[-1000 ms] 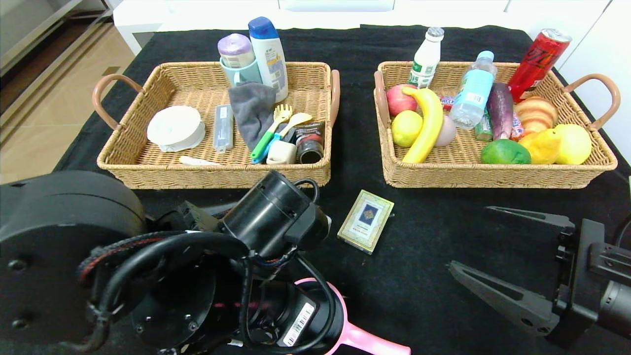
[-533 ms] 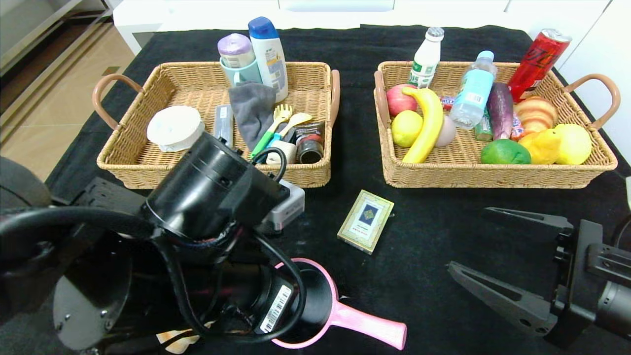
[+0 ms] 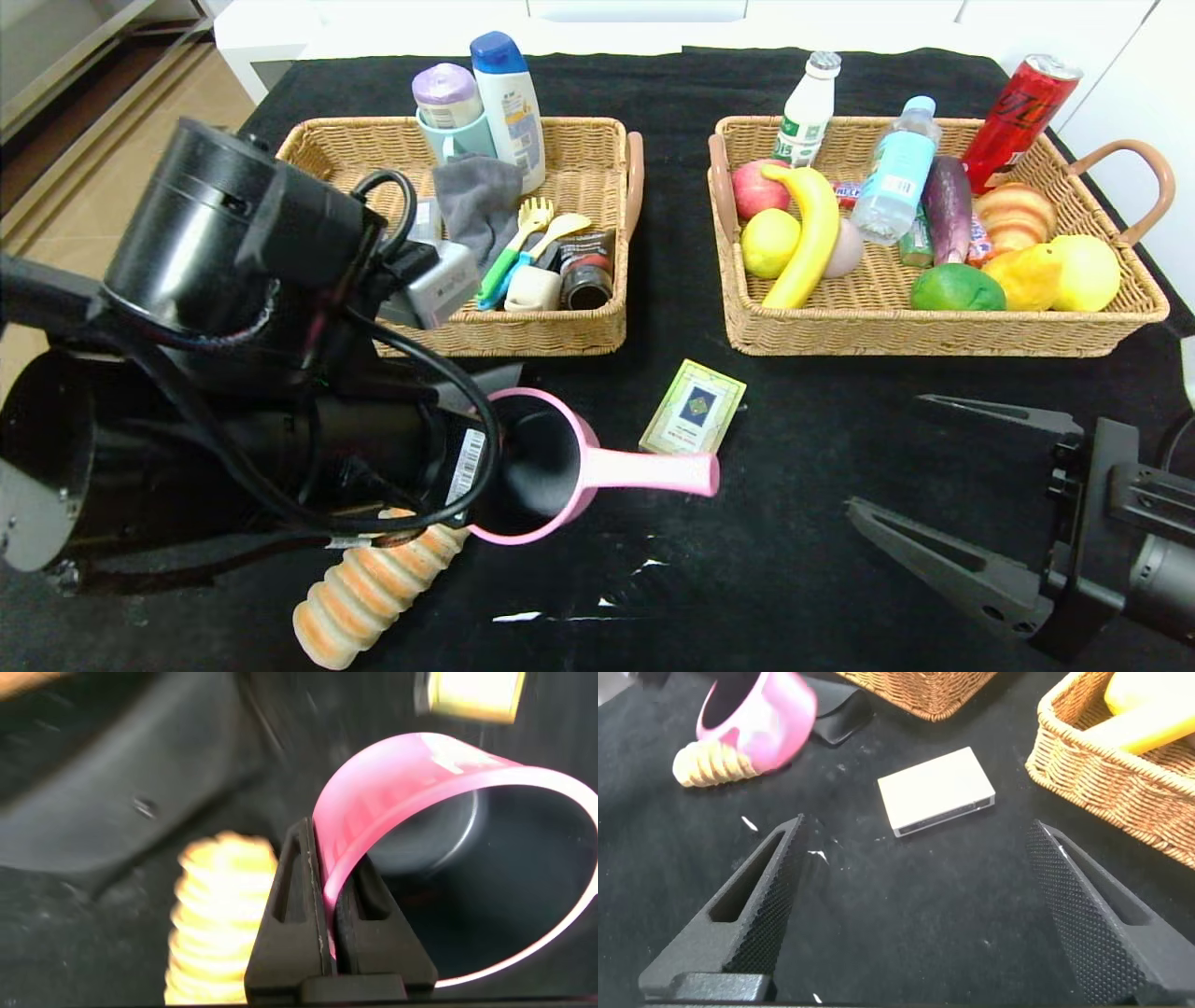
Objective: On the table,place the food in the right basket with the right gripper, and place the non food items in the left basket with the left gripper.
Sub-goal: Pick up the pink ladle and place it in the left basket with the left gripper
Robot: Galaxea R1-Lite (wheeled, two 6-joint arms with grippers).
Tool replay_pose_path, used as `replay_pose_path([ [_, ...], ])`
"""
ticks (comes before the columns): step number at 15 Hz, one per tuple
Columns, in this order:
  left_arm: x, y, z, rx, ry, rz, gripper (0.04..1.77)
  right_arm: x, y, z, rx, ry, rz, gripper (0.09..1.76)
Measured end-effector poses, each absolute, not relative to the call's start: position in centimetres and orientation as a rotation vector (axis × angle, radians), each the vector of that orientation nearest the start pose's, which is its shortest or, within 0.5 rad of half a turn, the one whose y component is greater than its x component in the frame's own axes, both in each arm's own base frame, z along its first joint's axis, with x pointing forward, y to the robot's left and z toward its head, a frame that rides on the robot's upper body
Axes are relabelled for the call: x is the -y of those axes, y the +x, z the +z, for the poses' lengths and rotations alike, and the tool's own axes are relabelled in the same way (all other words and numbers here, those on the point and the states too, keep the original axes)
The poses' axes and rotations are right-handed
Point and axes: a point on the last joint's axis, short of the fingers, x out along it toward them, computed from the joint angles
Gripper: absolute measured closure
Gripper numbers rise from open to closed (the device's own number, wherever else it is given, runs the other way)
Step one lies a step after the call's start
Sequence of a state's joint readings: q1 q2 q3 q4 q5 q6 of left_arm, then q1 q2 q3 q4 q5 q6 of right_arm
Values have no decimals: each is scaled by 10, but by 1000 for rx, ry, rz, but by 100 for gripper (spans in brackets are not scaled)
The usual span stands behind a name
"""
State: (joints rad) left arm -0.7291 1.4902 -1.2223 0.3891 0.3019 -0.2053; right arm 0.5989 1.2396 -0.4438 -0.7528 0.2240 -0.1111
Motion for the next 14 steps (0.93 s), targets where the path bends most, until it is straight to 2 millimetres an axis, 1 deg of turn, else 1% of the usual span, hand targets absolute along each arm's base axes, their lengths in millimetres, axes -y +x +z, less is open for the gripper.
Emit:
replay_pose_path([
  [10, 115, 215, 292, -417, -37, -173, 164, -106, 146, 207, 5, -113, 827, 15],
  [12, 108, 222, 302, -347, -75, -151, 164, -106, 146, 208, 6, -112, 826, 15],
  [14, 106, 230, 307, -291, -98, -135, 164, -106, 146, 208, 7, -112, 826, 15],
])
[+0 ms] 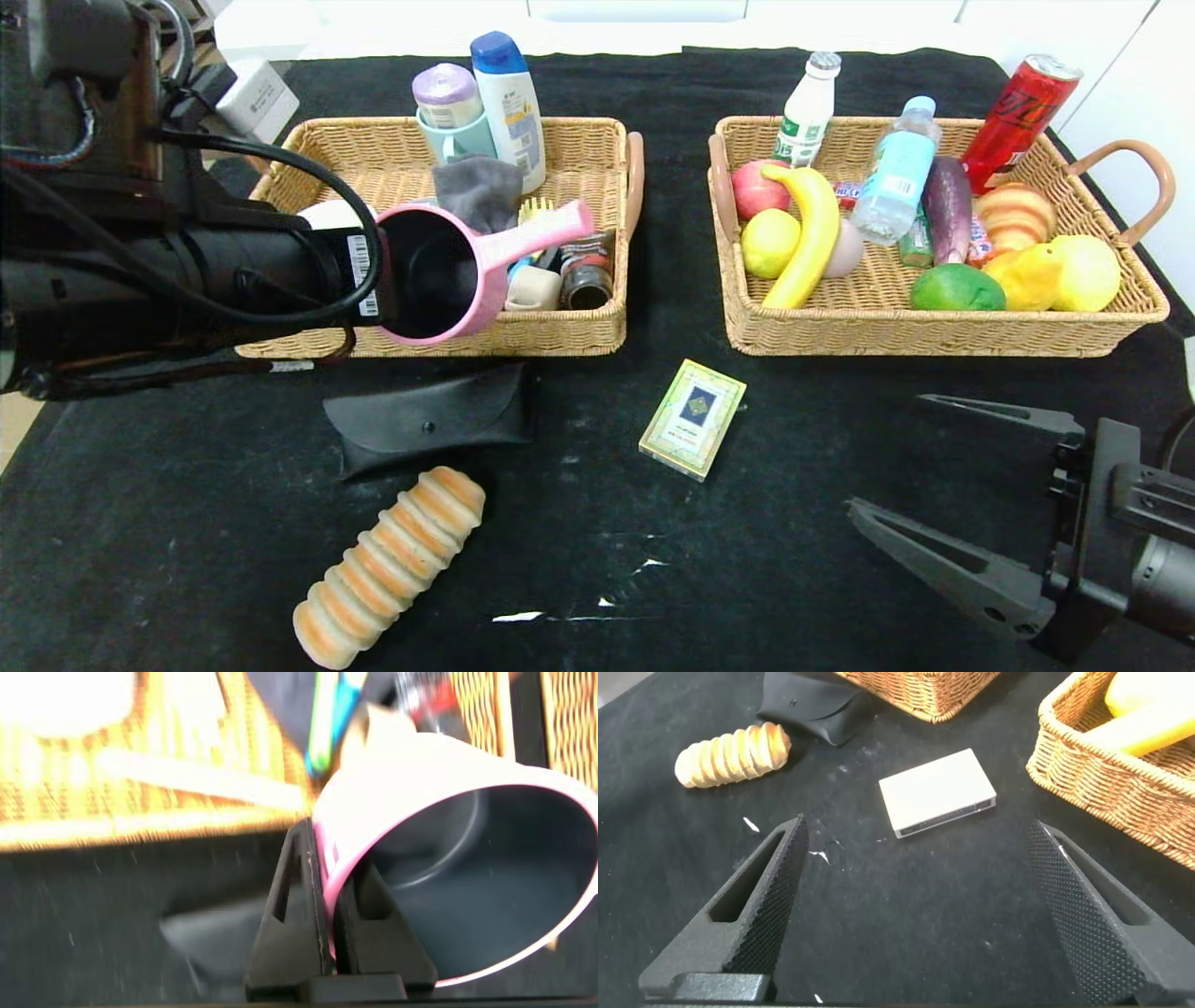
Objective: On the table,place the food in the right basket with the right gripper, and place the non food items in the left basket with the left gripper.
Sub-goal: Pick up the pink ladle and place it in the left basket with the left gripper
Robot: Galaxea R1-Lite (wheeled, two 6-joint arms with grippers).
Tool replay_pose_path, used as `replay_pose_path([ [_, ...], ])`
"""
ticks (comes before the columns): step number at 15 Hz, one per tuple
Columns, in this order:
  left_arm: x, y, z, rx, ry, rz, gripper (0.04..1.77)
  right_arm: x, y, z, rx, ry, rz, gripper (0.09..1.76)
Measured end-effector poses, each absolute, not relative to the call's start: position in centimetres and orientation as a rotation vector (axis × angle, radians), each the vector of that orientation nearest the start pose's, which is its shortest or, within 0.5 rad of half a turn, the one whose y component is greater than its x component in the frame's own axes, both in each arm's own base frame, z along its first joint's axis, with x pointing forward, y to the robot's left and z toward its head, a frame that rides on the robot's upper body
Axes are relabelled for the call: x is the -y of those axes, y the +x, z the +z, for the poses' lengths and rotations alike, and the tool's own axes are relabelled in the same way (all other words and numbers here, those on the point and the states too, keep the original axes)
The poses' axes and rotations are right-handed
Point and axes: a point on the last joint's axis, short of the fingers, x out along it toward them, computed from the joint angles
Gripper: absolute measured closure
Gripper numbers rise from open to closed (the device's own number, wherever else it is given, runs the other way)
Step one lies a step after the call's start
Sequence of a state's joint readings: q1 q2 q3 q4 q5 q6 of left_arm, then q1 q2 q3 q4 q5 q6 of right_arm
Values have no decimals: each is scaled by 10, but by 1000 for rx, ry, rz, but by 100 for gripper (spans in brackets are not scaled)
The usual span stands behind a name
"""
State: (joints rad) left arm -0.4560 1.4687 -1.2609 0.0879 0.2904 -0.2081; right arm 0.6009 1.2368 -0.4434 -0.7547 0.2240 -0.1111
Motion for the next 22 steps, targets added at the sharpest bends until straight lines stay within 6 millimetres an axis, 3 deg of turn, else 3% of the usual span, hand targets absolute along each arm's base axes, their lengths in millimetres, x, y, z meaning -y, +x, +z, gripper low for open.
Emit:
replay_pose_path([
  [9, 110, 292, 315, -141, -131, -75, 164, -105, 145, 208, 9, -112, 824, 15],
  [20, 121, 320, 308, -150, -123, -68, 164, -105, 145, 208, 10, -111, 823, 14],
  [22, 122, 323, 307, -148, -124, -68, 133, -105, 145, 209, 11, -111, 823, 14],
])
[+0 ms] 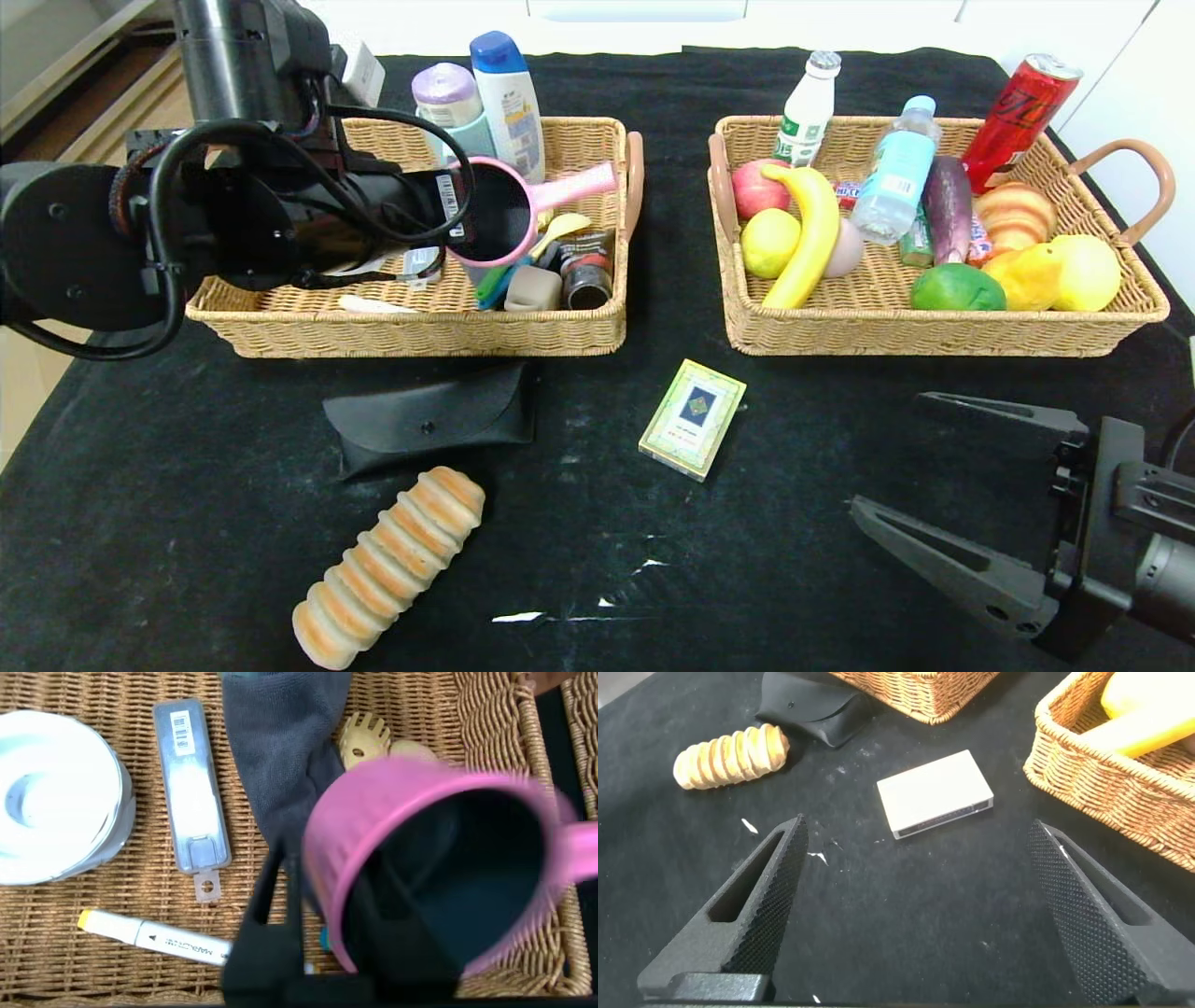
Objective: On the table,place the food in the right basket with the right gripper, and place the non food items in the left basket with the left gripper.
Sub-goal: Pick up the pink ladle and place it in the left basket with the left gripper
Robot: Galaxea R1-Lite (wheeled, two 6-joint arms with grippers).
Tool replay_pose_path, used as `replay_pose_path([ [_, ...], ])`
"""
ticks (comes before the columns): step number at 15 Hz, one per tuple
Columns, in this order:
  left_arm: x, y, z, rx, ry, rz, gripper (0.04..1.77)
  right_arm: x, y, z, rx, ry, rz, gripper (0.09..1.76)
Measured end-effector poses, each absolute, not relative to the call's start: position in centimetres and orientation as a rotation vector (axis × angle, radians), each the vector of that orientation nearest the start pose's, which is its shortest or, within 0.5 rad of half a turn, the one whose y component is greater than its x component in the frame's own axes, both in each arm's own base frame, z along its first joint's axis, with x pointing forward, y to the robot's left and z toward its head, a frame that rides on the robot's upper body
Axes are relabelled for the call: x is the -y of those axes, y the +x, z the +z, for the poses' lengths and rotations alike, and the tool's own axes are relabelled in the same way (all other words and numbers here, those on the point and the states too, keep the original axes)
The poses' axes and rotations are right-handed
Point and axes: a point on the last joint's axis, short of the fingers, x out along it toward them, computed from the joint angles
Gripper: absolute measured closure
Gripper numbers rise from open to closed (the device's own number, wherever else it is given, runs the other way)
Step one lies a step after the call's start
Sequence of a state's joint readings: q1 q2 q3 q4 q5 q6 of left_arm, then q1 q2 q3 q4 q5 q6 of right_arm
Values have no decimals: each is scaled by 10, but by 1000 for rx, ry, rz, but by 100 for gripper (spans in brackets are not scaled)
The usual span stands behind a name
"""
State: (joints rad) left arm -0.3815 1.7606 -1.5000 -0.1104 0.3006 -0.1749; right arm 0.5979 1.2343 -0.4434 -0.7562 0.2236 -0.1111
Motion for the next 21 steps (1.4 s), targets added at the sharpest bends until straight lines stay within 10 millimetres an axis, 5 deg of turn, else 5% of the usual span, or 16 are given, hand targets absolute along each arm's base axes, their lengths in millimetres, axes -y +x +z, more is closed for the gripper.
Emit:
replay_pose_path([
  [4, 123, 325, 306, -152, -107, -67, 84, -105, 145, 209, 12, -111, 824, 14],
  [9, 127, 319, 299, -174, -3, -78, 48, -105, 146, 208, 8, -112, 823, 14],
  [17, 149, 288, 307, -152, -3, -105, 24, -105, 147, 208, 13, -128, 792, 14],
  [21, 174, 265, 296, -235, 55, -209, 18, -104, 145, 212, 33, -122, 790, 14],
])
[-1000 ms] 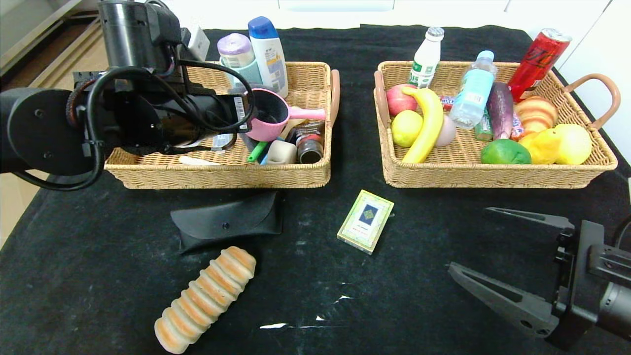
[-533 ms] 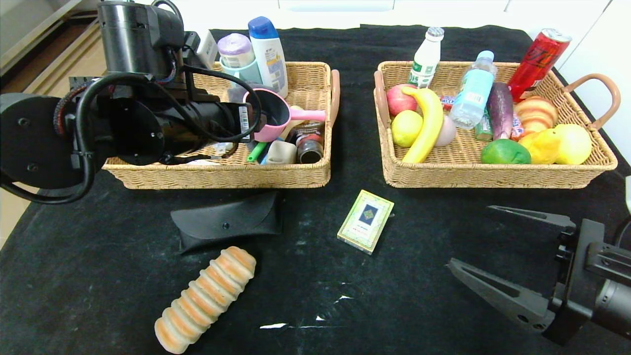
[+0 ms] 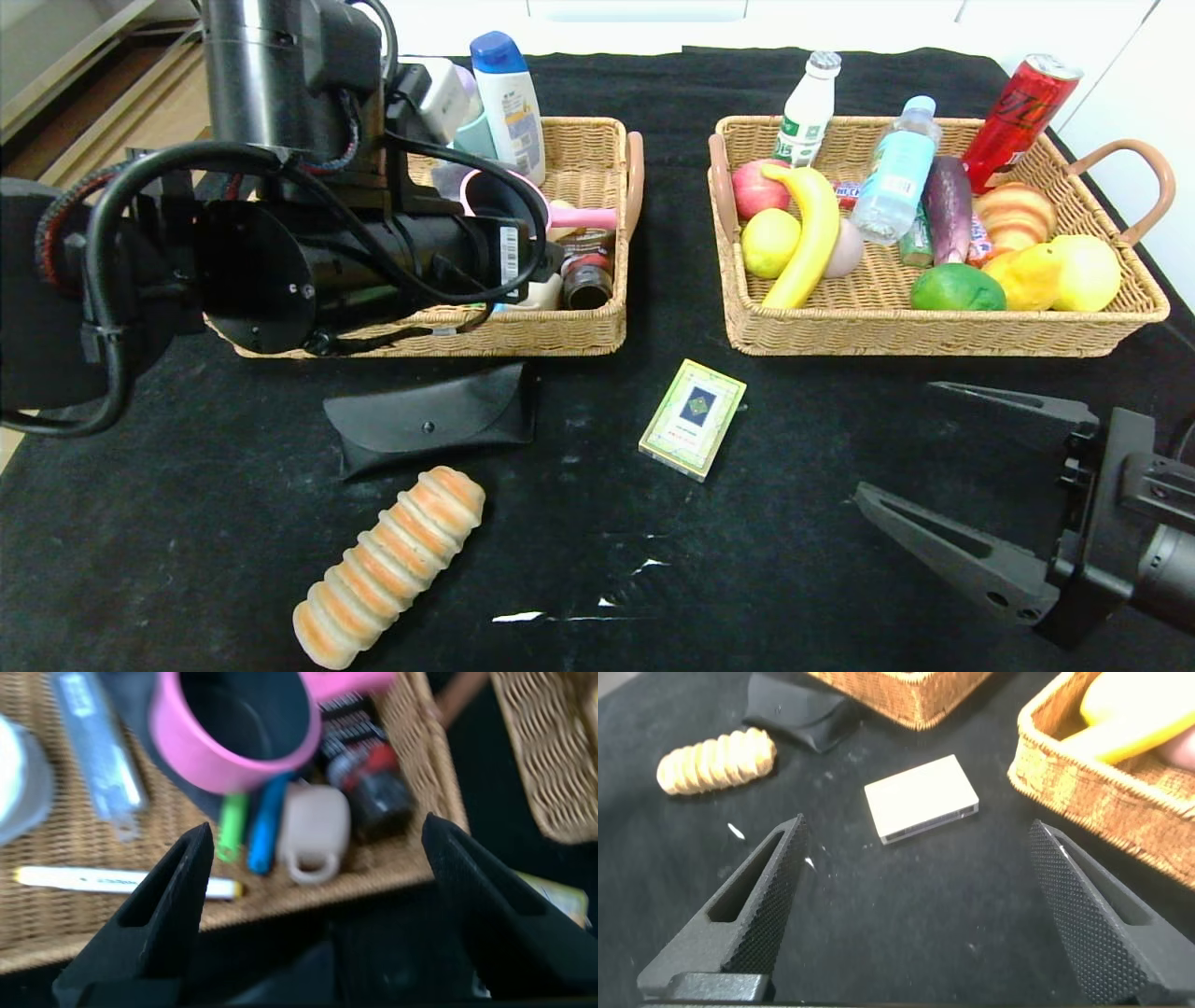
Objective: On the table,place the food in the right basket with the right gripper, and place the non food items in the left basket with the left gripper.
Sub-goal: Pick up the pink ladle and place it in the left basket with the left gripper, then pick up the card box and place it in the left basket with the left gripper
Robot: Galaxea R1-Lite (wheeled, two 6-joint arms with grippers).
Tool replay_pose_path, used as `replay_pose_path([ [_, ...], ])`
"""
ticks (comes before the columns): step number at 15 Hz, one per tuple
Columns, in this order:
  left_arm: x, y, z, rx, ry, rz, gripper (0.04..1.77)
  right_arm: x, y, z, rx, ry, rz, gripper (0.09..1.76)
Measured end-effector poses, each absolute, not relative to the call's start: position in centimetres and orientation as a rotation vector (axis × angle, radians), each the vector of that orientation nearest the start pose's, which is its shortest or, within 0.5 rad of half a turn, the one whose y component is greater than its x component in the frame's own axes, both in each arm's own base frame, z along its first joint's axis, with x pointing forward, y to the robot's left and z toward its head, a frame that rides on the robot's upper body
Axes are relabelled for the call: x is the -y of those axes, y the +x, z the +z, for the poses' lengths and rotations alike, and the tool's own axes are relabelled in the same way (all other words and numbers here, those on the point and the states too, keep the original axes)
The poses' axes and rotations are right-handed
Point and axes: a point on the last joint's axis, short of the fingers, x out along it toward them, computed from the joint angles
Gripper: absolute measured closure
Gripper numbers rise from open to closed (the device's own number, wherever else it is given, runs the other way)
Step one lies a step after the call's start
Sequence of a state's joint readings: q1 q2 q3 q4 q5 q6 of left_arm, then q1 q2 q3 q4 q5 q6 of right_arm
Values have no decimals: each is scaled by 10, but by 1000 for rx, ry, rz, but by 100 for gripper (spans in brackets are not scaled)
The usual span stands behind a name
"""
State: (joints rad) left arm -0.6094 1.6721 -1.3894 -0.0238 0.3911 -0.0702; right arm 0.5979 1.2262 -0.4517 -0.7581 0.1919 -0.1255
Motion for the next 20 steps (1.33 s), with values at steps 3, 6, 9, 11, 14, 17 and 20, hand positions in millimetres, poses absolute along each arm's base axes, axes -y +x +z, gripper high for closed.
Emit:
replay_pose_path([
  [3, 198, 247, 279, -351, 141, -308, 15, -101, 141, 219, 63, -116, 788, 14],
  [6, 218, 244, 268, -387, 175, -376, 14, -97, 135, 227, 104, -107, 786, 14],
  [9, 233, 241, 255, -444, 252, -421, 12, -94, 131, 233, 136, -101, 784, 14],
  [11, 243, 242, 259, -467, 275, -441, 12, -93, 127, 236, 152, -97, 789, 14],
  [14, 265, 241, 273, -506, 316, -476, 11, -92, 124, 238, 165, -94, 790, 14],
  [17, 286, 243, 265, -563, 369, -496, 11, -90, 124, 240, 172, -93, 783, 14],
  [20, 299, 251, 253, -579, 390, -484, 11, -90, 124, 240, 176, -92, 780, 14],
])
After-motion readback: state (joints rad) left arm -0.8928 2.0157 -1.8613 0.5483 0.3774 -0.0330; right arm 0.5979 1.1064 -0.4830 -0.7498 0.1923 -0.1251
